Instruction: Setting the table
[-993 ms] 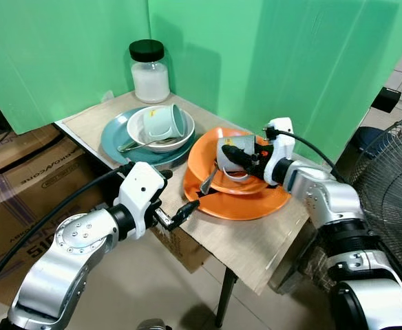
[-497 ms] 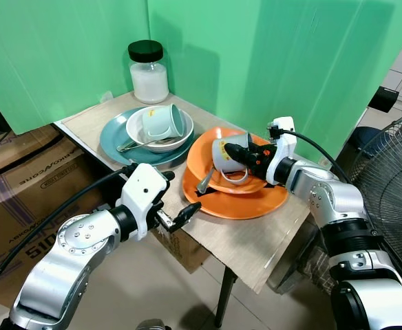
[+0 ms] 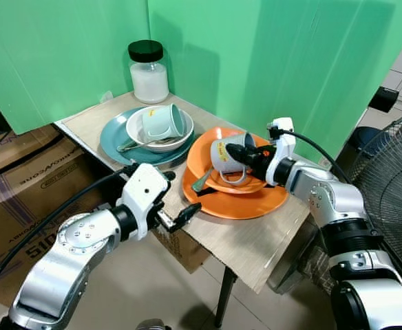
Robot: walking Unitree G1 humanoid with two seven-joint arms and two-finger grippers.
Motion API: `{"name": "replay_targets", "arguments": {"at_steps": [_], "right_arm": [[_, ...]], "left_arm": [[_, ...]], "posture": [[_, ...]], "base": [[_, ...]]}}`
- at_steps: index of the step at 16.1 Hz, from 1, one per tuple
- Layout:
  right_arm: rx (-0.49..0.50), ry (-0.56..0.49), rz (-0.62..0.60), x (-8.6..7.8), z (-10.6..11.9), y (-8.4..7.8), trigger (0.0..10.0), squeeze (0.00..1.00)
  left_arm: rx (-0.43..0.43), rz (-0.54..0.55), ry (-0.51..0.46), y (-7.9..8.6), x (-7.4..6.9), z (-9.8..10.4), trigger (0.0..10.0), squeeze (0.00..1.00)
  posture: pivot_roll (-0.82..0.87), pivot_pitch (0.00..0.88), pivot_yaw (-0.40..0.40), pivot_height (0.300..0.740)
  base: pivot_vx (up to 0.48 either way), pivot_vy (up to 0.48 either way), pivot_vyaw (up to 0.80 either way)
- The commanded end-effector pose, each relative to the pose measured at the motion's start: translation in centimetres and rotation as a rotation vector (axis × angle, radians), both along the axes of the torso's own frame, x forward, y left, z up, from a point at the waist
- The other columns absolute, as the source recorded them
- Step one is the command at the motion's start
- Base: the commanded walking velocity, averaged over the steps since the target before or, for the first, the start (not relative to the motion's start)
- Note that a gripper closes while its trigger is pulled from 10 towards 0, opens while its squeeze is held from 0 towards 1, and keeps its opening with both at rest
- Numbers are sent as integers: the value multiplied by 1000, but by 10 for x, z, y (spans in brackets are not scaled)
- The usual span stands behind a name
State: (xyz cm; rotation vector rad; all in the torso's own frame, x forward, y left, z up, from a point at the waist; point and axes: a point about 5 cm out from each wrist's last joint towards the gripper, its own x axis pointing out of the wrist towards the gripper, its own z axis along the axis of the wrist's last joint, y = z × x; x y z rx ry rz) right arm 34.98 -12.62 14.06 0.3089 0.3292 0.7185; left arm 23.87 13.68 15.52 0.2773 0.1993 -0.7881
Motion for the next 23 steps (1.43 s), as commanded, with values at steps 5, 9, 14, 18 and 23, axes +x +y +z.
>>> {"name": "replay_targets", "arguments": {"at_steps": [5, 9, 14, 18, 23], "right_arm": [[106, -65, 0, 3, 30, -2, 0, 0], [92, -247, -56, -6, 71, -14, 0, 0], [-213, -585, -469, -49, 107, -42, 10000, 0], [-322, -645, -618, -83, 98, -44, 10000, 0], [-336, -680, -698, -84, 96, -33, 10000, 0]], "left_arm": [[27, -2, -13, 5, -1, 3, 10000, 0], [20, 50, -74, 9, 5, 12, 10000, 0], [-72, 344, -192, 18, 15, 29, 10000, 0], [-38, 414, -241, 11, 5, 27, 10000, 0], [-122, 562, -330, 20, 15, 43, 10000, 0]], "posture": [[200, 0, -30, 740], [176, 0, -16, 740], [110, 0, 1, 740], [121, 0, -17, 740], [132, 0, -32, 740]], "base": [[0, 0, 0], [0, 0, 0], [0, 0, 0], [0, 0, 0], [0, 0, -800]]}}
